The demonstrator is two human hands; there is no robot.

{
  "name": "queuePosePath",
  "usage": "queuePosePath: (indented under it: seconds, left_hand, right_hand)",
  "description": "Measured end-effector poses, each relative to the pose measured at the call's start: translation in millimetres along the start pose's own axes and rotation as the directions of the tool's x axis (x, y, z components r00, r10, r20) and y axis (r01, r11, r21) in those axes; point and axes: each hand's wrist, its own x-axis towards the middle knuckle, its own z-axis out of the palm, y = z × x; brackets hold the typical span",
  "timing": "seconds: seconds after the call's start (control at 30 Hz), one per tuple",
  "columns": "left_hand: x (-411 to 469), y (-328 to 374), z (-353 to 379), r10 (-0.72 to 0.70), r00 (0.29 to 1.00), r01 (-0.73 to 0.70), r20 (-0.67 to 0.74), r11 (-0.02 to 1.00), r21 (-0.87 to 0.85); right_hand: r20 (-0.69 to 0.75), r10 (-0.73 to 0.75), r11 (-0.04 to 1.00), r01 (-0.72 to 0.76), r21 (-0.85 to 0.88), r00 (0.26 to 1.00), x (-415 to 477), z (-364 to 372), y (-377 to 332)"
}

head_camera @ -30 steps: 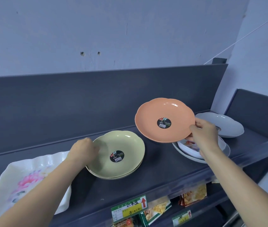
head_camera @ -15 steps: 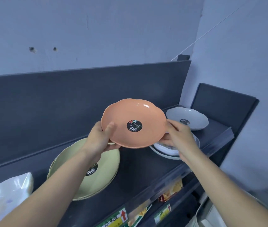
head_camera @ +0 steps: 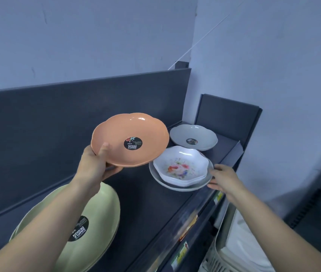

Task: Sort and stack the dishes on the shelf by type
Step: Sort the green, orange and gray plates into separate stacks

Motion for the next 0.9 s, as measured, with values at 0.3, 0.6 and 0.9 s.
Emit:
queuePosePath:
  seconds: [0.3, 0.6, 0.9]
  left_hand:
    - [12, -11, 6, -0.044, 0.999, 0.044, -0.004, 0.999, 0.003]
    - [17, -2, 8, -0.038, 0.999, 0.039, -0.015, 0.998, 0.040]
    - [16, 3, 4, -0.025, 0.996, 0.029, -0.084, 0.998, 0.055]
  right_hand:
    - [-0.155, -0.272, 0.933, 0.221, -0.285, 0.950, 0, -1, -2]
    - [0.052, -0.275, 0.699, 0.237, -0.675, 0.960, 28, 8, -31]
    - [0.105, -0.233, 0.662, 0.237, -0.711, 0.967, 55, 18, -34]
